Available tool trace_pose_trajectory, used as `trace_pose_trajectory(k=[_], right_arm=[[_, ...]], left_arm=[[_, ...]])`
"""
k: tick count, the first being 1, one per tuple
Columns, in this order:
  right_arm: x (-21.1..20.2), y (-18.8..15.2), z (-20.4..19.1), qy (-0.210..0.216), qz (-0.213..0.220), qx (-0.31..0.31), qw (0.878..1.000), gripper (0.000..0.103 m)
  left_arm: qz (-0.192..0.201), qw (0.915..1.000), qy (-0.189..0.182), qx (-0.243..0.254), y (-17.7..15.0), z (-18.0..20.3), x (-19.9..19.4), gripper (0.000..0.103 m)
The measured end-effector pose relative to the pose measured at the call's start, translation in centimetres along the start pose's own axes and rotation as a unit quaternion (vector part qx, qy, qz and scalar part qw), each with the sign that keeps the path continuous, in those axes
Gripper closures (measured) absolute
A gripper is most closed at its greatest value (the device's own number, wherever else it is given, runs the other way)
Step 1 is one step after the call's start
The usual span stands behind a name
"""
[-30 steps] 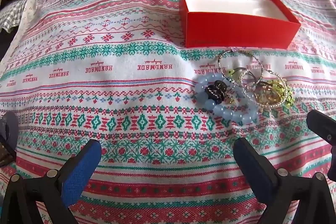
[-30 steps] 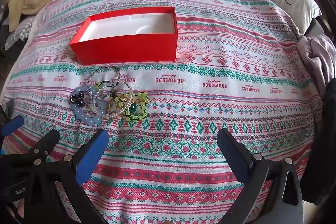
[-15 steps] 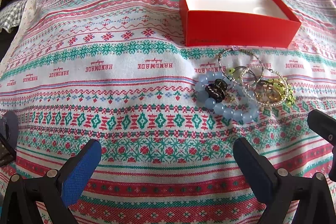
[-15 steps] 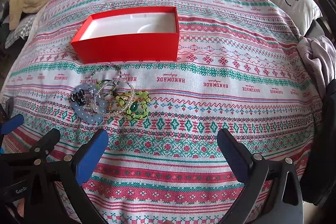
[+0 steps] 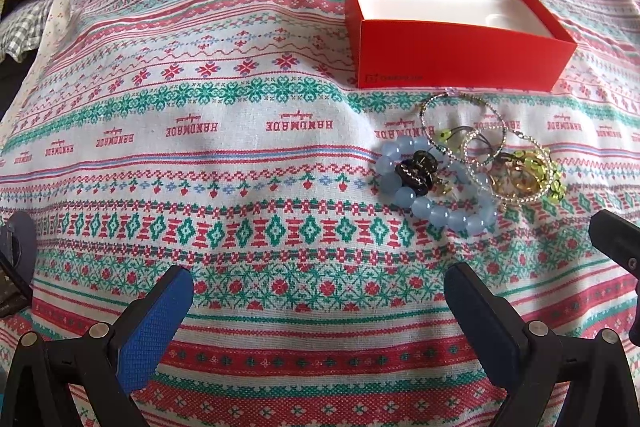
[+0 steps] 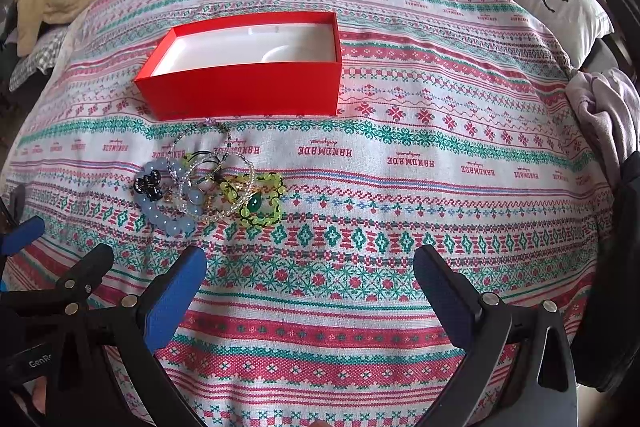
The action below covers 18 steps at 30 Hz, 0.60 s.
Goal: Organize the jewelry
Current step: 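Move the right tool toward the jewelry pile beside the red box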
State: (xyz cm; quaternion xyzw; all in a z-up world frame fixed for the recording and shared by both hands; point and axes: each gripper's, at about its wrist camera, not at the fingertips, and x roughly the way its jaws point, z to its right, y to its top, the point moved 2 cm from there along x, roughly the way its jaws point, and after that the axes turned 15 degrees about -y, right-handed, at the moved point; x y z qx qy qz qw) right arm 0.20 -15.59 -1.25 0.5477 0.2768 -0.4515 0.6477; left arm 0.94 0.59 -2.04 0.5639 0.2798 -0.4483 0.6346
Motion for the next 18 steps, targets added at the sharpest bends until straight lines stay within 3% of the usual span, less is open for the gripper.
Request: trace_pose_trajectory(k=[10,16,18], right_arm=[[-0.3,0.3,0.2,-0.007,0.0,-0.002,1.0,0.0],[-0.3,1.3,0.7,-0.024,-0.005,-0.018,1.0,0.0],[-0.3,1.8,1.1,-0.023,-0.006,-0.02,1.0,0.0]], left_arm=[[-0.013,0.9998,-0.006,-0.017,0.3,-1.4,0.1,0.0],[-0.032,0.9989,0.031,0.014,1.3,-2.0,0.3,0.0],[-0.054,0.9985,0.007,0.007,1.9,-2.3,0.5,0.0]])
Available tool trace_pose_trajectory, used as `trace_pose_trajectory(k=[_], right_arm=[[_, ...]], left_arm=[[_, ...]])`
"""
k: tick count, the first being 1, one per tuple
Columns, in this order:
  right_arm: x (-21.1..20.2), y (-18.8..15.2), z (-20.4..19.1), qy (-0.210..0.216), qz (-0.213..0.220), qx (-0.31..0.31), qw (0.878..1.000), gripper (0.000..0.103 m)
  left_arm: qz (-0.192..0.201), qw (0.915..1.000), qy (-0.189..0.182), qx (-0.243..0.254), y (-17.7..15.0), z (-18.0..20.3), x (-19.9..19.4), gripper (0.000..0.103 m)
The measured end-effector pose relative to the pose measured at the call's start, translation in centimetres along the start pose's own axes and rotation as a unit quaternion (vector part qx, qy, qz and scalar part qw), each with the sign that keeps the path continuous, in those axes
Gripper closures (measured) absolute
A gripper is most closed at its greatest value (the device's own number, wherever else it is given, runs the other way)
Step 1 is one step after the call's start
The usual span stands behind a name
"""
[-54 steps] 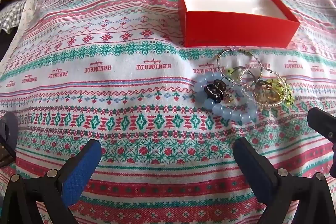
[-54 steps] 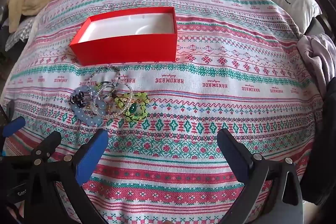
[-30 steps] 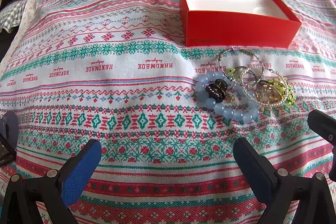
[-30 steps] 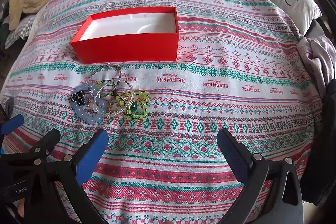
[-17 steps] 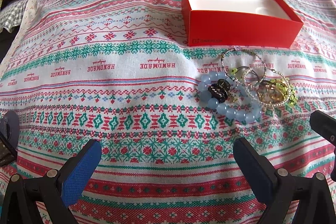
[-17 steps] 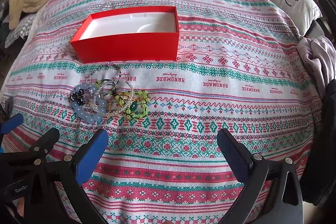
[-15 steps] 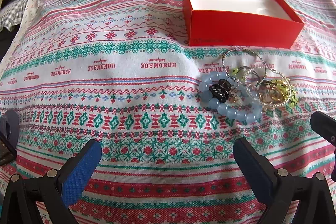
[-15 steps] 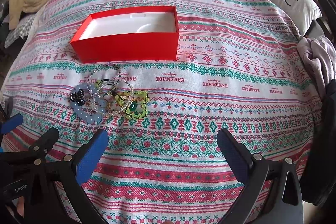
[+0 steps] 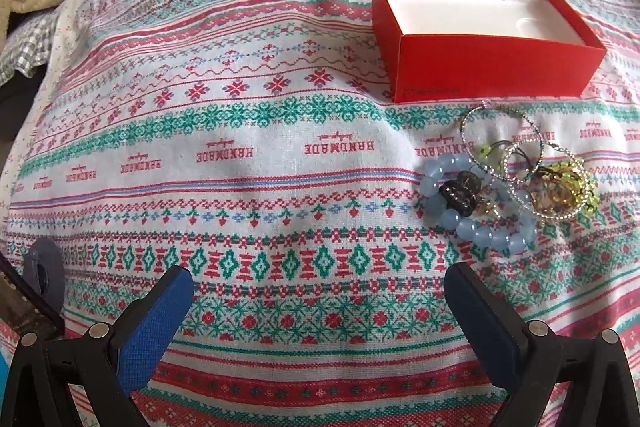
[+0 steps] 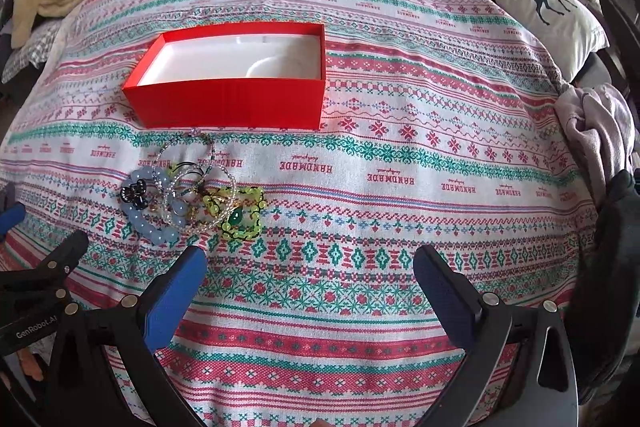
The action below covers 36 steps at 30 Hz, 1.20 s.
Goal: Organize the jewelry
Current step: 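Move the right tool toward the jewelry pile beside the red box, then grasp the silver bead bracelet with the right tool while the left tool grasps the green-bead bracelet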
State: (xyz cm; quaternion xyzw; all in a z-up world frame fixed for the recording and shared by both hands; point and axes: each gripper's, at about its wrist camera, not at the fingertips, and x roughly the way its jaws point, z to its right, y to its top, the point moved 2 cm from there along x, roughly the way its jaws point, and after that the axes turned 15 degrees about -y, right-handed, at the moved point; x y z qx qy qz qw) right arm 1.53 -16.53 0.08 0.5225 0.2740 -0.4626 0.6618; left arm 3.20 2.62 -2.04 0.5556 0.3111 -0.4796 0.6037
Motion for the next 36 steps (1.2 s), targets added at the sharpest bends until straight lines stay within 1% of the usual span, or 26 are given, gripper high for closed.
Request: trace_pose_trajectory(k=[1,2,4,5,8,10,12,13,14,15,16,17,18,19,21,22,23,24,25,27,29,33,36], right_arm=[[0.1,0.3,0.2,-0.002,-0.004,-0.003,1.0,0.0],[0.1,0.6,0.4,-0.005,-0.01,-0.006,1.0,0.0],[0.3,1.3,1.0,0.023,-0.024,-0.001,0.999,0.0],[0.5,1.7,1.2,0.04,-0.03,0.003,0.999,0.0],[0.7,2.6,1.3,0.068,-0.041,-0.005,0.997,0.0],[0.9,3.0,1.4,0.088,-0.038,-0.005,0.995,0.0],[1.3,3.0,1.4,0.116,-0.037,0.0,0.993,0.0],[1.4,2.9,1.2,0.127,-0.027,0.002,0.991,0.0],[1.6,2.7,1.0,0.146,-0.03,0.005,0.989,0.002],[1.8,2.6,0.8,0.154,-0.033,0.002,0.987,0.007],[2.0,2.4,0.5,0.164,-0.036,0.001,0.986,0.01],[2.1,2.4,0.2,0.172,-0.038,0.0,0.984,0.019],[2.4,2.5,-0.1,0.173,-0.039,-0.005,0.984,0.027],[2.8,2.6,-0.3,0.177,-0.045,-0.008,0.983,0.03],[3.6,2.9,-0.6,0.185,-0.058,-0.011,0.981,0.045],[4.0,3.1,-0.8,0.186,-0.063,-0.011,0.98,0.049],[4.3,3.4,-0.9,0.187,-0.065,-0.009,0.98,0.058],[4.5,3.7,-1.0,0.19,-0.067,-0.008,0.98,0.064],[4.7,4.0,-1.1,0.193,-0.069,-0.007,0.979,0.066],[5.1,4.4,-1.2,0.205,-0.077,-0.004,0.976,0.072],[5.4,4.7,-1.5,0.218,-0.085,-0.002,0.972,0.075],[5.7,4.9,-2.4,0.234,-0.099,-0.007,0.967,0.076],[6.1,5.0,-2.9,0.233,-0.107,-0.011,0.966,0.076]], left_arm=[[0.0,0.9999,-0.016,-0.004,0.3,-0.2,-0.1,0.0],[-0.003,0.9998,-0.018,-0.004,0.7,-0.2,-0.2,0.0],[0.007,0.9994,-0.032,0.006,1.5,0.0,-0.5,0.0],[0.01,0.9994,-0.031,0.015,1.9,0.2,-0.6,0.0],[0.003,0.9987,-0.037,0.037,3.0,0.8,-0.4,0.001],[0.003,0.9979,-0.049,0.043,3.7,1.0,-0.1,0.001],[0.015,0.9958,-0.068,0.06,4.0,1.4,0.2,0.001],[0.022,0.9949,-0.066,0.073,4.2,1.7,0.5,0.001],[0.024,0.9942,-0.07,0.078,4.2,1.8,0.8,0.001],[0.025,0.9938,-0.074,0.079,4.3,1.7,1.2,0.003],[0.023,0.9934,-0.083,0.076,4.4,1.8,1.7,0.007],[0.019,0.9922,-0.099,0.073,4.6,1.7,2.0,0.012],[0.019,0.9912,-0.113,0.067,4.8,1.6,2.3,0.015],[0.023,0.9909,-0.118,0.061,5.1,1.6,2.6,0.02],[0.029,0.9898,-0.13,0.052,5.6,1.3,3.1,0.028],[0.029,0.9883,-0.143,0.045,5.8,1.2,3.4,0.036],[0.027,0.9873,-0.151,0.041,6.1,1.2,3.8,0.045],[0.026,0.9855,-0.165,0.032,6.2,1.2,4.0,0.05],[0.023,0.9841,-0.174,0.026,6.5,1.3,4.4,0.054],[0.02,0.9823,-0.185,0.023,6.8,1.6,5.0,0.058],[0.016,0.9816,-0.188,0.028,7.0,2.2,5.3,0.064],[0.008,0.9828,-0.18,0.043,7.4,3.4,5.8,0.065],[-0.002,0.9849,-0.167,0.047,7.6,3.6,6.4,0.071]])
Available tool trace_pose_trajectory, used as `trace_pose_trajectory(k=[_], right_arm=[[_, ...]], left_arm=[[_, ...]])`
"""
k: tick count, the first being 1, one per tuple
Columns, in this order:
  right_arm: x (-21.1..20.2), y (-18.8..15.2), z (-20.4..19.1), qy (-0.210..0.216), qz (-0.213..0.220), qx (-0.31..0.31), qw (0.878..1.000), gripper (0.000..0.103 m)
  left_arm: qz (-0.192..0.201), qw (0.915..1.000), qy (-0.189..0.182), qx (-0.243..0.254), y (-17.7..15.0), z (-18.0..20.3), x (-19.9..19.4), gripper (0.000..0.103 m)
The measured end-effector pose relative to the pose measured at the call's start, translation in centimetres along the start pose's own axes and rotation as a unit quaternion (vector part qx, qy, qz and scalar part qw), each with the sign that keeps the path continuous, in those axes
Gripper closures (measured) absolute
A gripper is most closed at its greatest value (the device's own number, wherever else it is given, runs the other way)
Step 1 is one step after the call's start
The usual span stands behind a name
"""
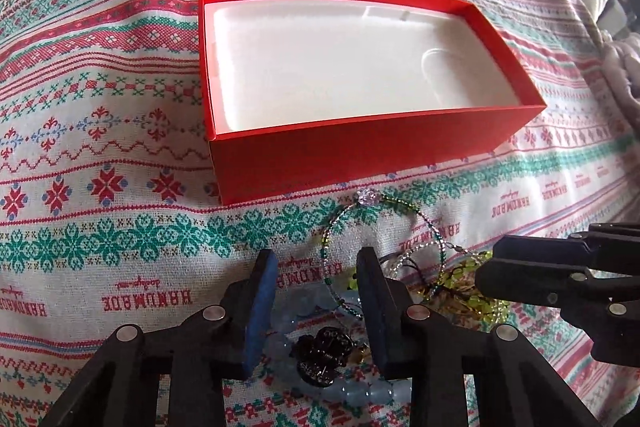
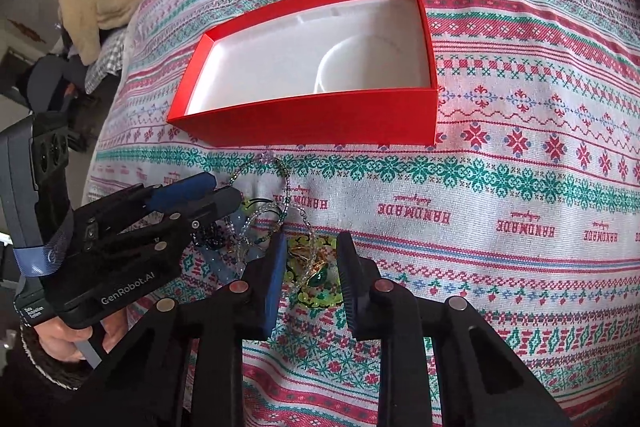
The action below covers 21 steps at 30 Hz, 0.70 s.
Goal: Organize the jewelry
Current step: 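Grasp the silver bead bracelet with the right tool while the left tool grasps the green-bead bracelet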
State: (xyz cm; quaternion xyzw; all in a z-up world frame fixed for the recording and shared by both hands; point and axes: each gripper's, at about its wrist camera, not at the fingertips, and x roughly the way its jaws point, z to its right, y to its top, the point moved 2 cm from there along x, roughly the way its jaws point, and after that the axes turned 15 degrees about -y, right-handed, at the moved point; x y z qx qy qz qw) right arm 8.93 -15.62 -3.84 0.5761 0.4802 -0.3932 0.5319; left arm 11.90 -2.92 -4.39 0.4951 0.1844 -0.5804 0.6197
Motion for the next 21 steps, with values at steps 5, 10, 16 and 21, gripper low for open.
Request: trace_pose_trajectory(k=[5,10,16,21], right_arm=[[1.0,0.4,-0.1,-0.001,-0.012,0.001,1.0,0.08],[1.5,0.6,-0.7,-0.003,-0.013,-0.008,1.0,0.087],[1.6,0.9,-1.7,-0.022,-0.006,-0.024,0.999,0.099],[0.7,1.0,-2.0,-0.028,0.01,-0.028,0.999,0.099]], left_arm=[[-0.003,0.9997,0.021,0.007,0.3,0.3,0.7,0.083],[-0.007,0.9991,0.037,0.019,0.4,0.5,0.9,0.096],[-0.005,0.9986,0.045,0.026,0.3,0.9,0.8,0.101],[0.004,0.9981,0.049,0.037,0.0,1.2,-0.3,0.103]])
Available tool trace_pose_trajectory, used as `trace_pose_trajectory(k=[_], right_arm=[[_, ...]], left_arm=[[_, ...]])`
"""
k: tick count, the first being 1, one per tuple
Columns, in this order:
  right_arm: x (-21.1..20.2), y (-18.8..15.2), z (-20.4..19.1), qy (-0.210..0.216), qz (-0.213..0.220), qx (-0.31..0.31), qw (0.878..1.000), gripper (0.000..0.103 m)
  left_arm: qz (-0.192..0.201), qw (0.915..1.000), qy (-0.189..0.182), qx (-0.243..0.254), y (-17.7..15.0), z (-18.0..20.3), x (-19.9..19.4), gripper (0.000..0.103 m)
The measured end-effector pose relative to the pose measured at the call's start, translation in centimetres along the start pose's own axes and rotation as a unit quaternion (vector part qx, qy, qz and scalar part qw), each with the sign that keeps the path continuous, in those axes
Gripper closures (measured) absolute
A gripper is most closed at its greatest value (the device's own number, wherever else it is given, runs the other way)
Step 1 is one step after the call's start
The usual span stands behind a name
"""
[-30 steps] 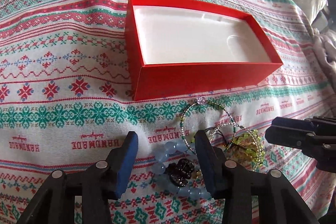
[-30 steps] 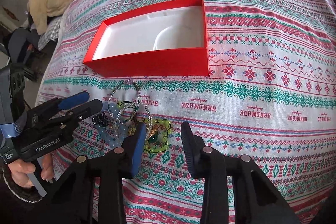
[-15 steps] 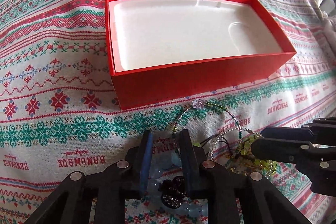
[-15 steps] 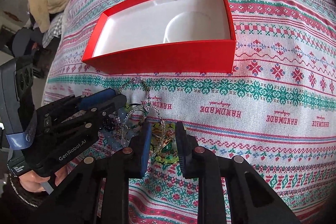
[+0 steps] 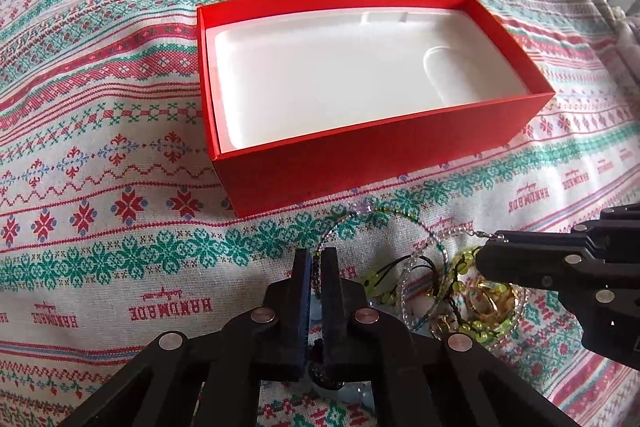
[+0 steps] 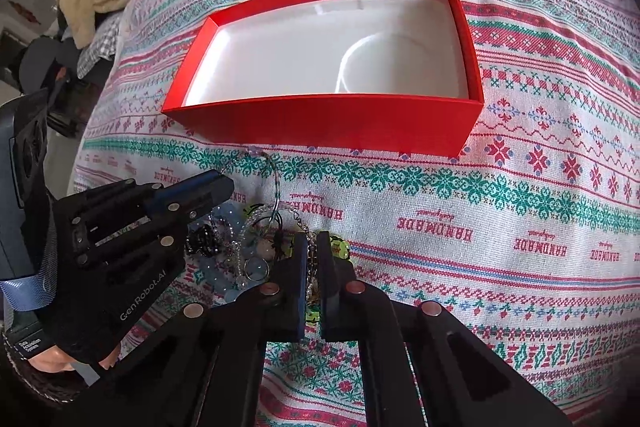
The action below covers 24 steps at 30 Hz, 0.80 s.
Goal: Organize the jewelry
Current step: 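Grasp the silver bead bracelet with the right tool while the left tool grasps the green-bead bracelet, then carry both bracelets into the red box and open both tools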
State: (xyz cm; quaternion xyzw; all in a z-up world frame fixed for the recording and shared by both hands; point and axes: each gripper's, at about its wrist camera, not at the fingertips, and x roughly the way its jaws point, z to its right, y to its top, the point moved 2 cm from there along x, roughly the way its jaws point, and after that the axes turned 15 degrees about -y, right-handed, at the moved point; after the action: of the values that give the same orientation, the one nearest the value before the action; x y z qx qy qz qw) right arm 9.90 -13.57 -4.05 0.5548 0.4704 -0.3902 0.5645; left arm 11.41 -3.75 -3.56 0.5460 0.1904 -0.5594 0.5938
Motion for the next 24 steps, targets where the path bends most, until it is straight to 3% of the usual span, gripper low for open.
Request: trace_pose_trajectory(k=[19,24], right_arm=[[-5.8,0.6,1.1,0.011,0.072,0.023,0.997,0.099],[-7.4,1.1,1.0,0.022,0.093,0.032,0.995,0.099]], left_arm=[[0.07,0.9974,-0.009,0.016,0.8,0.5,-7.0,0.103],[0.085,0.9957,-0.036,0.001,2.1,1.3,-8.0,0.103]])
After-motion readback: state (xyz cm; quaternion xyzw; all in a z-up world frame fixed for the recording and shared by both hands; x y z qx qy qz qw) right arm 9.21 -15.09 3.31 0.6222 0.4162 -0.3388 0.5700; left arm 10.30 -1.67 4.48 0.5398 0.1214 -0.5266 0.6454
